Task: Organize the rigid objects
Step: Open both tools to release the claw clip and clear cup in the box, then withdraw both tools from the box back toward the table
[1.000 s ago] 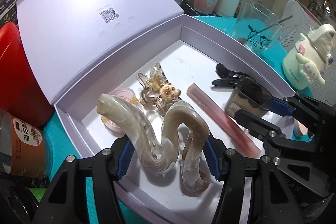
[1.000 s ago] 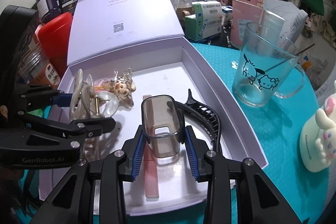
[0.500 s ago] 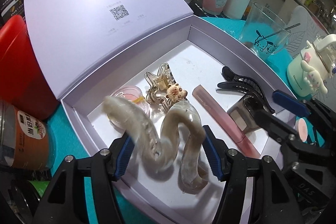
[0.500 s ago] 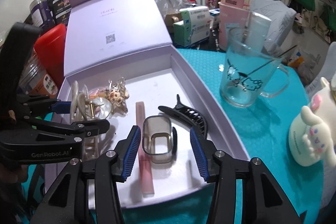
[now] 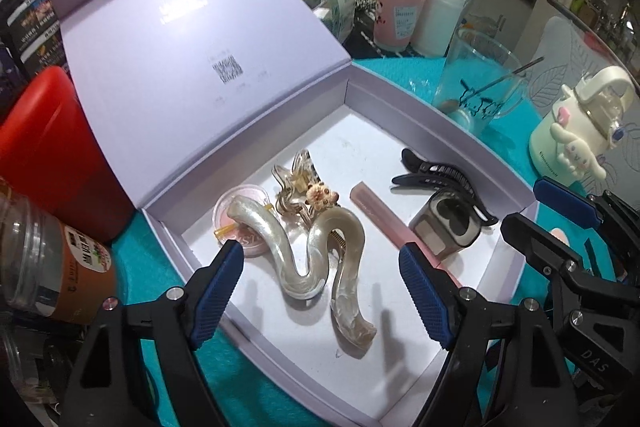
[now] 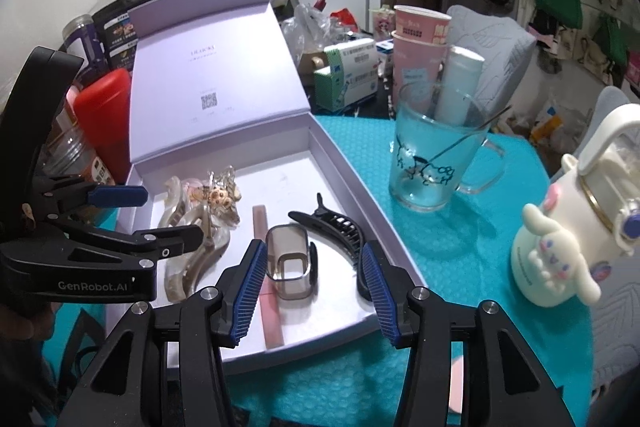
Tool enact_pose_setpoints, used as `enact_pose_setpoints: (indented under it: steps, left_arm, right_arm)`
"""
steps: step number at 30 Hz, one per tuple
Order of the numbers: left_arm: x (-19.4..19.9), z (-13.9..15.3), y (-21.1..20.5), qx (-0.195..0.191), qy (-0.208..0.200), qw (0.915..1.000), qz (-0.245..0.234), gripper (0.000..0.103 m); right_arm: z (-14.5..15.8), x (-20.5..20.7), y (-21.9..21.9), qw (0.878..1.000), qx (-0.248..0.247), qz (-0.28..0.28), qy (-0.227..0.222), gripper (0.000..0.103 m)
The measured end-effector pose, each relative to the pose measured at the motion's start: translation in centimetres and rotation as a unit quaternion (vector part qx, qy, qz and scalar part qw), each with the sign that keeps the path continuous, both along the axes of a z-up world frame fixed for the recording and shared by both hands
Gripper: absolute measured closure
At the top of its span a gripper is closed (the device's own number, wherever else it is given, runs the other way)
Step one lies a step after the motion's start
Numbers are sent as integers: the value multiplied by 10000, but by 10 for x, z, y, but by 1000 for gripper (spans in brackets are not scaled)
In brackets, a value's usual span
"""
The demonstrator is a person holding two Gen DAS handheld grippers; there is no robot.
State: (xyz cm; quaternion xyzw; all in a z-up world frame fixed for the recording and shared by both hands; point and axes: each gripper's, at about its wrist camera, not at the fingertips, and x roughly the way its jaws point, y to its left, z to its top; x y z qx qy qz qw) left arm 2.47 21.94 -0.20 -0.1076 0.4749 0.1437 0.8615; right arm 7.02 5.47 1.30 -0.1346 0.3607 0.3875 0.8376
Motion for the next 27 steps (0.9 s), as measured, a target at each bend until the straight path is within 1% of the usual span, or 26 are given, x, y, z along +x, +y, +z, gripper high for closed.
enact_pose_setpoints:
  steps: [4,11,13,18,22,27]
  left_arm:
    - [-6,15,0,65,-148,9999,41,23]
    - [-17,44,-4,194,-538,9983,97,23]
    - [-20,53,-6,254,-650,9975,97,23]
    - [-26,68,-14,462,-807,9957,8,23]
    - [-36,79,-24,505,-1018,9934,-129,23]
    - [-48,89,-39,483,-1178,9916,-233,23]
  right_arm:
    - [12,-4,-5,9999,80,-5,-103,53]
    - [39,-15,-17,9989,232,-65,-401,53]
    - [46,-18,-22,9985,284,-84,-463,52]
    - [61,-31,-34,9972,346,-147,-650,51]
    - [68,-43,-44,9966,372,-193,-713,50]
    - [77,-58,-62,9954,442,-301,-792,49]
